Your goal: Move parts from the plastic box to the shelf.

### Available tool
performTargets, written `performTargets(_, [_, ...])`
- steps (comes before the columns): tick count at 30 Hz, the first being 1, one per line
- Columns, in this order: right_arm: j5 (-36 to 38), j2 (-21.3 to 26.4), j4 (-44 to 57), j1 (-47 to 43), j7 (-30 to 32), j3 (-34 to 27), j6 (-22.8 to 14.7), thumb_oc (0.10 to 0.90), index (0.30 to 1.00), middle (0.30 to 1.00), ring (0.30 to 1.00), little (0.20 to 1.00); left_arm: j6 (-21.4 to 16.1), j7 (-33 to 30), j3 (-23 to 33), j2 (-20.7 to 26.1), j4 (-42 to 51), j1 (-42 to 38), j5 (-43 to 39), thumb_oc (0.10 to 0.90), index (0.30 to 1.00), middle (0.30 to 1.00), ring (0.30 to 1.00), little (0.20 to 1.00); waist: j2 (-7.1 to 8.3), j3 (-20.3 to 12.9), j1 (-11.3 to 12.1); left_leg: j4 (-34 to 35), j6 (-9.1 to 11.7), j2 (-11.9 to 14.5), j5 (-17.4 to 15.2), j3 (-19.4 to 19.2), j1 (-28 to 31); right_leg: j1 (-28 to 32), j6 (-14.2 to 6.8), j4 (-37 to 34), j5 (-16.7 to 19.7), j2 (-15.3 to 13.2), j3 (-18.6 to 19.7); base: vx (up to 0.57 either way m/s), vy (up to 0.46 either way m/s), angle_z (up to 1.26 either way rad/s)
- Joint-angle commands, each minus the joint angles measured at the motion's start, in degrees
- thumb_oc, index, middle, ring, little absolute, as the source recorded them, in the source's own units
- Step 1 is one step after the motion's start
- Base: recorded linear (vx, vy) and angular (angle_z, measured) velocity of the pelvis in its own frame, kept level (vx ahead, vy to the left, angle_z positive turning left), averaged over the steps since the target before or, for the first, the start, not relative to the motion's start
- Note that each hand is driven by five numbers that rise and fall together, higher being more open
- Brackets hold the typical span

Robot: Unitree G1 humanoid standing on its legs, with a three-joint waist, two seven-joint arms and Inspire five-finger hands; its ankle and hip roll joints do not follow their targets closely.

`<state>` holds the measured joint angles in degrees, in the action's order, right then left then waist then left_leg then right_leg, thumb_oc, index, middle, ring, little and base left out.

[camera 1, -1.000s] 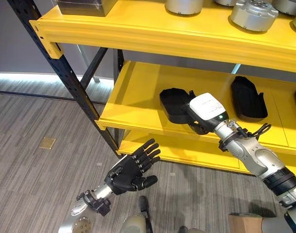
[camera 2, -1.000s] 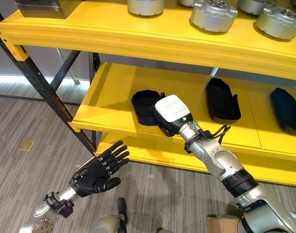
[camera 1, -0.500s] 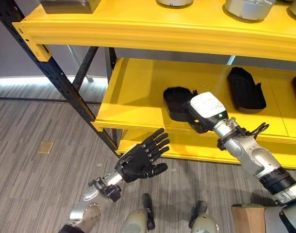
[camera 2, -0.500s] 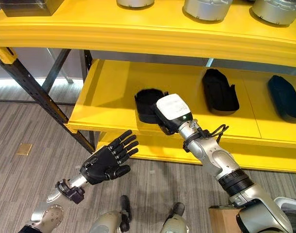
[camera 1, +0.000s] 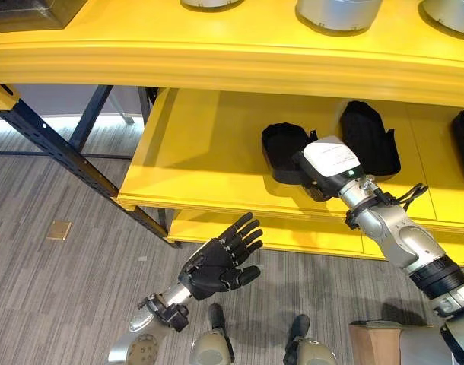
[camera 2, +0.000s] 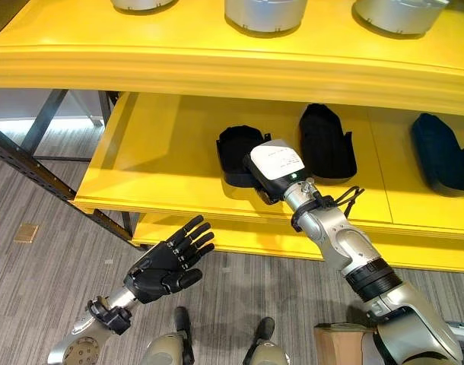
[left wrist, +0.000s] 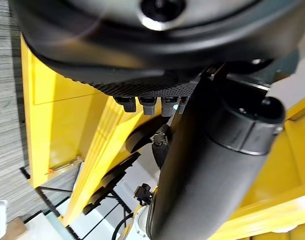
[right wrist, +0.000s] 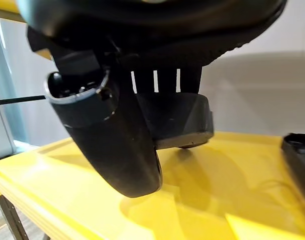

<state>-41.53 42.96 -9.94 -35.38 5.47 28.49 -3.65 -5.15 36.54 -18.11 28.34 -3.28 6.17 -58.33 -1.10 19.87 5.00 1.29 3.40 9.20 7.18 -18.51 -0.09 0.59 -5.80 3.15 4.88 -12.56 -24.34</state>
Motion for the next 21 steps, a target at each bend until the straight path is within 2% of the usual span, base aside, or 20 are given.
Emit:
performTargets(1, [0.4,-1.3,-0.2,-13.4,3.3,-1.7,0.8,0.400,0.300,0.300,0.300,0.300,-2.6,2.1,-1.2,0.8,8.8,-1.4,-3.7,0.900,1.000,1.000,1.000,1.000,0.14,-3.3,1.5,-6.1,-0.1,1.5,-10.4,0.5,0.9,-4.0,-2.2,11.0,-8.8,-4.0,0.7,0.01,0.014,0.09])
performTargets(14, [-4.2,-5.0,-6.6,-20.9,3.5,2.1,5.9,0.400,0.300,0.300,0.300,0.300,-2.9,-1.8,-3.8,0.0,10.2,-6.8,-4.2,0.900,1.000,1.000,1.000,1.000,-2.20,1.6,2.5,-8.4,-0.3,1.1,-10.8,1.2,-3.3,-8.4,-2.6,14.0,-8.7,-6.3,1.3,-0.05,0.026,0.04])
performTargets(21, [-6.2,-4.4,-12.7,-25.5,4.0,4.6,11.4,0.400,0.300,0.300,0.300,0.300,-3.6,-3.6,-4.5,-0.1,11.9,-8.7,-5.3,0.900,1.000,1.000,1.000,1.000,-3.55,4.9,3.4,-11.1,-0.2,0.9,-10.8,2.0,-7.3,-12.3,-2.3,17.5,-9.1,-7.8,1.6,-0.06,0.018,0.05])
